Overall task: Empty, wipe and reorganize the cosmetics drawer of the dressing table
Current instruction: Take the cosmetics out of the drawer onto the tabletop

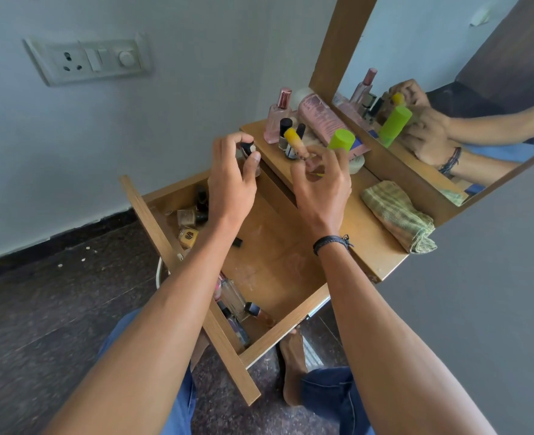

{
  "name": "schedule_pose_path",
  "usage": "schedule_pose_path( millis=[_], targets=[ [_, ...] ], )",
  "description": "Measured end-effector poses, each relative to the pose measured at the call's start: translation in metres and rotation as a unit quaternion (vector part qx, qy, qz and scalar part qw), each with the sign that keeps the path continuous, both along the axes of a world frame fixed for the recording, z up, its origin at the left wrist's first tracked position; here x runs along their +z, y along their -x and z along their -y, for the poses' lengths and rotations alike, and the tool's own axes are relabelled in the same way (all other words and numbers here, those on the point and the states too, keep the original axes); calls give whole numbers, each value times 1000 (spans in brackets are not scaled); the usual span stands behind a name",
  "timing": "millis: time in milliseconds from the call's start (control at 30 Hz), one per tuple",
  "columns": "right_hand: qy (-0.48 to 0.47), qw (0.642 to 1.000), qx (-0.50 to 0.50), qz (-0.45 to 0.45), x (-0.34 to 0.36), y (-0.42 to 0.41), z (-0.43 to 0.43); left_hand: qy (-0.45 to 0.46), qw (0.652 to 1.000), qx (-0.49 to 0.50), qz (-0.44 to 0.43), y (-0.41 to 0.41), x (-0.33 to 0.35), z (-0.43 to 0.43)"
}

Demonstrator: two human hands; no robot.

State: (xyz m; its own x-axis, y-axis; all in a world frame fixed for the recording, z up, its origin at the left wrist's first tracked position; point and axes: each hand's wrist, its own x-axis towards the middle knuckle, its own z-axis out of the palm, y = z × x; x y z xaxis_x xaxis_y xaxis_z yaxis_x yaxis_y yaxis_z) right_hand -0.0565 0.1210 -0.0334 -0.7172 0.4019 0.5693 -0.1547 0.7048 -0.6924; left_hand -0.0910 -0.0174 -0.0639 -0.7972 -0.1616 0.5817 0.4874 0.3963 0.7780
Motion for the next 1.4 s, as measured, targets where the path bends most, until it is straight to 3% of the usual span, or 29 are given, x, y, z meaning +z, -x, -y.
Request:
schedule_pose_path(
  millis=[100,200,300,433,533,733,933,1400],
  targets=[
    [14,998,9,-67,-1,-1,-4,13,1000,-3,8,0,0,2],
    [28,997,19,-72,-1,-1,-9,54,998,-25,-12,-3,-3,-2],
    [17,1000,4,-23,7,0,-9,63,997,-40,-16,-5,-4,-3],
    [-104,989,-55,89,22,3,-4,61,997,-37,-11,-5,-2,-5],
    [-136,975,-79,156,31,10,0,68,997,-32,-13,-5,-4,-5],
    [-112,965,-104,211,18,15,2,67,997,-20,-12,-5,-4,-3],
    [-47,974,-86,202,8,14,0,65,998,-18,-3,-4,-3,-4],
    [-20,975,-79,206,5,8,5,57,998,-22,9,1,-6,-7]
  ],
)
